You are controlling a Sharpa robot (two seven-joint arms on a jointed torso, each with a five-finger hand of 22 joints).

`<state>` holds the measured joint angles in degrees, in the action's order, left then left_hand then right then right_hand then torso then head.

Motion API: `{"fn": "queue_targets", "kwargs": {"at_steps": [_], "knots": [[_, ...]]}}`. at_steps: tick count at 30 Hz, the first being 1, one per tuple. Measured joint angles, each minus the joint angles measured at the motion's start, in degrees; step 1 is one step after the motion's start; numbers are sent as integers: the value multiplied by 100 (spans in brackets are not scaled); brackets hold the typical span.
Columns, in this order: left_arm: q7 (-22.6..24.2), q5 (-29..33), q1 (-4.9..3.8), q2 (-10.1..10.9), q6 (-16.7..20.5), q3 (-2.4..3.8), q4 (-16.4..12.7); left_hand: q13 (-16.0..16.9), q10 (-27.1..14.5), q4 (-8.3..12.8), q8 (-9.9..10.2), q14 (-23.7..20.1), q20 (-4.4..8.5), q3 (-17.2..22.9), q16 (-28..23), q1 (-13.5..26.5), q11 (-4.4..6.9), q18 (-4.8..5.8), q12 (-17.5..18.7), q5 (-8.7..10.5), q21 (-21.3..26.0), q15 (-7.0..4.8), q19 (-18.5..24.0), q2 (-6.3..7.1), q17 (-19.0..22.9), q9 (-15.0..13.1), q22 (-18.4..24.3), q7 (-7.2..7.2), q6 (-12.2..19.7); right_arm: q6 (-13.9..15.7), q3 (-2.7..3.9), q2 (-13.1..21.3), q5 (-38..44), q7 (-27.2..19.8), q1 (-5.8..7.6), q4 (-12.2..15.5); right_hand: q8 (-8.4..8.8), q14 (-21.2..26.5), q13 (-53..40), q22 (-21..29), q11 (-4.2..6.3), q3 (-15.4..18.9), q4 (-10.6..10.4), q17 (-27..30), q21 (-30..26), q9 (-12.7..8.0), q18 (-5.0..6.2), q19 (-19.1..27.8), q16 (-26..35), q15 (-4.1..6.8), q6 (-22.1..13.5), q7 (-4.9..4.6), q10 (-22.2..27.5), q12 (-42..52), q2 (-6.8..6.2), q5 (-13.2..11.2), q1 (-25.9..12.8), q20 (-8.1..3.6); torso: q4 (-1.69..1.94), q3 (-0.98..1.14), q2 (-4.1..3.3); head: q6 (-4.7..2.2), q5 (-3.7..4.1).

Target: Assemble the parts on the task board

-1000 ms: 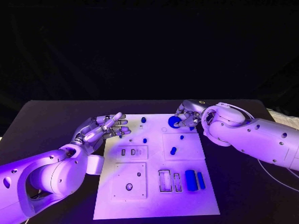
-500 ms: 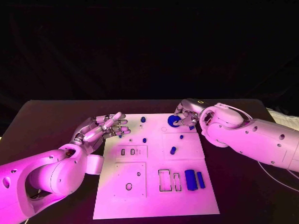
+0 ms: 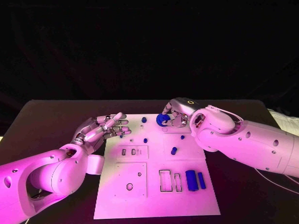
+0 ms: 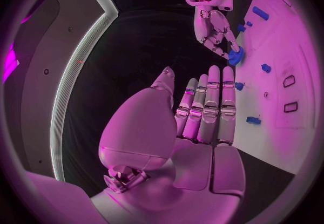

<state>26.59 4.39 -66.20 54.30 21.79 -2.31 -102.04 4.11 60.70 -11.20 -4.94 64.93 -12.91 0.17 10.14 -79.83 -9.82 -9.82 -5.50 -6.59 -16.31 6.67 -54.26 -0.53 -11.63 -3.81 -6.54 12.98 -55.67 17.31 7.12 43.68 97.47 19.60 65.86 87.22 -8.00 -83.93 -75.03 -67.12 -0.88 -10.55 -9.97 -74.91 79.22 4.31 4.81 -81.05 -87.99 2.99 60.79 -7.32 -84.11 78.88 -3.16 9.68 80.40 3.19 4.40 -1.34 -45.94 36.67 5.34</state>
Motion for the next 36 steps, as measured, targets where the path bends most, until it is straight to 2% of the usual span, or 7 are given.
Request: {"fn": "queue_targets", "kwargs": {"at_steps": [7, 12, 16, 29, 32, 35, 36], "knots": [[-1, 0, 0, -11, -4, 1, 1, 0, 0, 0, 0, 0, 0, 0, 0, 0, 0, 0, 0, 0, 0, 0, 0, 0, 0, 0, 0, 0, 0, 11, -41, -390, 58, 28, 15, 28, 0, 0, 0, -3, -1, -7, -7, 0, 0, -2, 0, 0, 0, 0, 1, -1, 0, 0, 8, 12, -8, 0, 5, -4, 2, -1, -16], [-1, 0, 0, -28, -8, 2, 8, 0, 0, 0, 0, 0, 0, 0, 0, 0, 0, 1, 0, 0, 0, 0, 0, 0, 1, 0, 0, 0, 0, -24, -145, -699, 111, 63, 18, -149, 4, 0, -1, -2, -1, -8, -8, 0, 0, -5, 0, 0, 0, -1, 1, -1, 0, -18, 24, 42, -24, 0, 5, -2, -2, -2, -35], [-2, 1, 0, -39, -12, 2, 19, 0, 0, 0, 0, 0, 0, 0, 0, 0, 0, 1, 0, 0, 0, 0, 0, 0, 1, 0, 0, 0, 0, -70, -191, -855, 150, 80, 0, -273, 18, 0, -3, -2, -2, -9, -8, 1, 0, -10, 0, 0, 0, -1, 1, -1, 0, -39, 39, 42, -39, 0, 7, 2, -7, 2, -52], [-6, 2, 0, -84, -28, 2, 54, 0, 0, 0, 0, 0, 0, 0, 0, -22, 0, 0, 0, 0, 0, 0, 0, -22, -7, 0, 7, 0, 0, -85, -213, -1120, 275, 112, -3, -520, 56, 0, -5, -11, -5, -70, 7, -4, 0, -10, 1, 1, 0, -1, 1, -1, -4, -39, 47, 41, -47, 0, -9, 6, -9, 38, -86], [-7, 2, 0, -87, -32, 2, 57, 0, 0, 0, 0, 0, 0, 0, 0, -22, 0, 0, 0, 0, 0, 0, 0, -22, -7, 0, 7, 0, 0, -86, -218, -1150, 287, 112, -4, -547, 152, 0, -7, -15, -7, -71, 8, -4, 0, -10, 0, 1, 0, -2, 1, -1, -2, -41, 45, 41, -49, 0, -12, 9, -9, 43, -86], [-9, 2, 0, -88, -35, 2, 60, 0, 0, 0, 0, 0, 0, 0, 0, -22, 0, 0, 0, 0, 0, 0, 0, -22, -6, 0, 7, 0, 0, -91, -225, -1173, 295, 112, -10, -581, 285, -14, 6, -15, -98, -17, -46, -4, 0, 3, 1, 7, 0, -52, -24, 14, 11, -91, -5, 41, -267, 6, -12, 9, -9, 48, -86], [-9, 2, 0, -88, -36, 2, 61, 0, 0, 0, 0, 0, 0, 0, 0, -22, 0, 0, 0, 0, 0, 0, 0, -22, -6, 0, 7, 0, 0, -95, -226, -1177, 295, 112, -11, -593, 323, -9, 8, -15, -115, 13, -77, -3, 0, 66, 1, 29, 0, -74, -75, 1, 13, -116, -27, 43, -347, 28, -12, 9, -9, 50, -86]]}}
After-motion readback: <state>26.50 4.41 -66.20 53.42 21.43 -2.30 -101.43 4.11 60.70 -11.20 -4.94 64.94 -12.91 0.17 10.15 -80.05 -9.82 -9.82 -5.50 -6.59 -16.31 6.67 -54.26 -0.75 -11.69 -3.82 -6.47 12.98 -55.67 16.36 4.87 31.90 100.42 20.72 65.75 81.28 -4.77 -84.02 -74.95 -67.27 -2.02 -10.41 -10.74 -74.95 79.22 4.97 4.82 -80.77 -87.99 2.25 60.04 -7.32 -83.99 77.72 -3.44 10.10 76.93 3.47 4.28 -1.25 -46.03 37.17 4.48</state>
